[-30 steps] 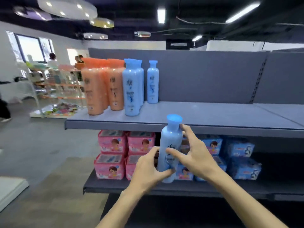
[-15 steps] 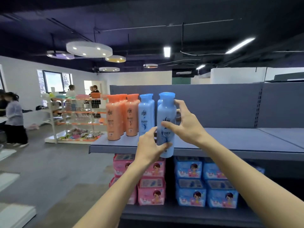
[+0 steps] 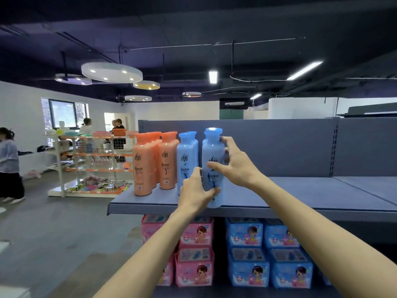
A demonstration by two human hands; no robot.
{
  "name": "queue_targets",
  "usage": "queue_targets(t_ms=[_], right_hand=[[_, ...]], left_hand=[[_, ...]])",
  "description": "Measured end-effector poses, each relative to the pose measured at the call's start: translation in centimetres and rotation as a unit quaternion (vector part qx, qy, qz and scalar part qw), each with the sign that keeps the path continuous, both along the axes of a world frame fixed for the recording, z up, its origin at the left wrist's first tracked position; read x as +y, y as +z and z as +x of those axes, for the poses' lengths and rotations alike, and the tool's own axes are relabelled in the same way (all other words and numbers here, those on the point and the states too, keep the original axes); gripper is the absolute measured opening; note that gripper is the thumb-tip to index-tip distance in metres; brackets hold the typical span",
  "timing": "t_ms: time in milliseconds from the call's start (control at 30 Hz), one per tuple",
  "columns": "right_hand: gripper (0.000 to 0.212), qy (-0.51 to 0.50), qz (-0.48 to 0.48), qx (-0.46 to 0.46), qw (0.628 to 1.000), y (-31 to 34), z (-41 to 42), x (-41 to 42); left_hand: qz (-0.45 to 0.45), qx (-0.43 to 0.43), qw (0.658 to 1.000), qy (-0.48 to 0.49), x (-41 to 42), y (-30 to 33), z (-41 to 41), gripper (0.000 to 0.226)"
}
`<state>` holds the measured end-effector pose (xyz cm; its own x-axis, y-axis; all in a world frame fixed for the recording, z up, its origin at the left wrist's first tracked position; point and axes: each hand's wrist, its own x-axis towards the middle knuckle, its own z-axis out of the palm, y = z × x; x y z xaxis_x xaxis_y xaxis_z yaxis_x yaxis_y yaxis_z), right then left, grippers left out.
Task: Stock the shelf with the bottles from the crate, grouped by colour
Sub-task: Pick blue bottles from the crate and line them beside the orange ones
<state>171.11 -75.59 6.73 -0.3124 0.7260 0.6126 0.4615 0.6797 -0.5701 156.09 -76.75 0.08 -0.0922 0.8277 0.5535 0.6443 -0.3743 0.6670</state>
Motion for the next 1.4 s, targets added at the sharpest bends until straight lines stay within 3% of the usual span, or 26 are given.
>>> queue_targets(t_ms=[667, 1233, 1400], right_hand=[[0.07, -0.053, -0.076, -0.04, 0.995, -1.5, -1.4, 14.0], [0.072, -0.07, -0.064, -0.048, 0.994, -1.6, -2.8, 21.8], [0.072, -0.075, -0.06, -0.05, 0.994, -1.8, -3.2, 23.1]], left_hand=[[-0.068, 0.035, 0.995, 0.07, 11.3, -1.2, 1.5, 0.039], [-0.115, 0.1, 0.976, 0.155, 19.7, -1.3, 3.8, 0.059], [-0.124, 0.083, 0.977, 0.152, 21.0, -1.3, 3.5, 0.053]])
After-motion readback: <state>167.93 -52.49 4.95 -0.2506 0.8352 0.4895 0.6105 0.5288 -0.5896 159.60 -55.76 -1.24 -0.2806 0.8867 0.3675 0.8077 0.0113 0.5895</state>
